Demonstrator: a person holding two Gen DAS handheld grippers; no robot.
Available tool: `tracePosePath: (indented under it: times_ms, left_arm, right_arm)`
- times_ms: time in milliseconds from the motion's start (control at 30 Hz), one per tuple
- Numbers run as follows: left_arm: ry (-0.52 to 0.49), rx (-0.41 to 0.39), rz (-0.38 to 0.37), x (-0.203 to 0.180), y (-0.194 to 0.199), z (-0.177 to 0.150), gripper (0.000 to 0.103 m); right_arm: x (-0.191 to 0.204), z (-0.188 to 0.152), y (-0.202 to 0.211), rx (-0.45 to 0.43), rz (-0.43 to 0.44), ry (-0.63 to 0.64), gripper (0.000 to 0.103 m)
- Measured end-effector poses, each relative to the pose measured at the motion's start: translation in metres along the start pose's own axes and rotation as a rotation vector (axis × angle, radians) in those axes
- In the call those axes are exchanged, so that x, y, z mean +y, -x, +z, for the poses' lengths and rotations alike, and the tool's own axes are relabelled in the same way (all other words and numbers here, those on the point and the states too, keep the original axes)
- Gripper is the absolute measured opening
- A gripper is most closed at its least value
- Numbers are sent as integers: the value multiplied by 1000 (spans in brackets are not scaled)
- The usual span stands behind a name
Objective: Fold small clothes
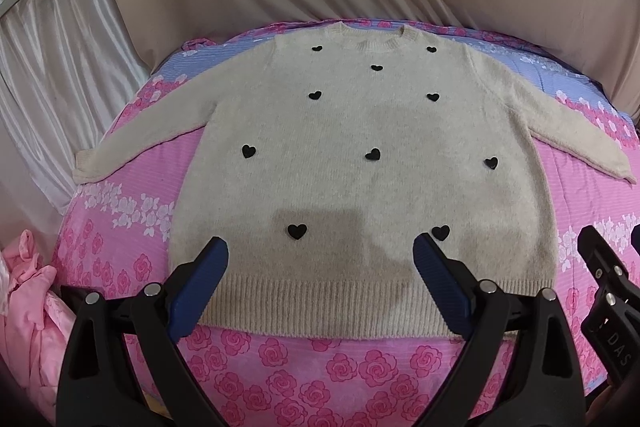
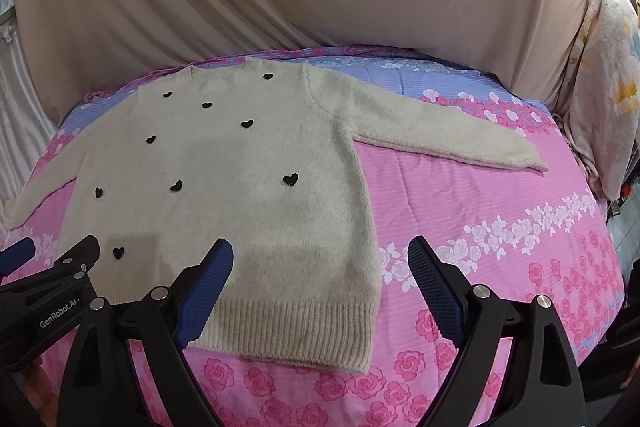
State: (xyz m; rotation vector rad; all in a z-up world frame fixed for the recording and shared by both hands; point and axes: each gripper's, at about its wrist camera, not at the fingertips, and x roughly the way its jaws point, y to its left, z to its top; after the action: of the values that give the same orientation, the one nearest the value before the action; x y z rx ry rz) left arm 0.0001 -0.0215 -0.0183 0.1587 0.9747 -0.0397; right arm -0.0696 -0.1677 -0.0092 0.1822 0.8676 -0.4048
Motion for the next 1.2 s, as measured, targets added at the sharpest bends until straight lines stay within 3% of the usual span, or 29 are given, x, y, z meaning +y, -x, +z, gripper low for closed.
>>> tracePosePath:
  times_ms: [1200]
  left_arm:
    - [-7, 18, -6, -7, -5, 2, 91]
  right_arm:
    - [1, 1, -7, 16, 1, 10, 87]
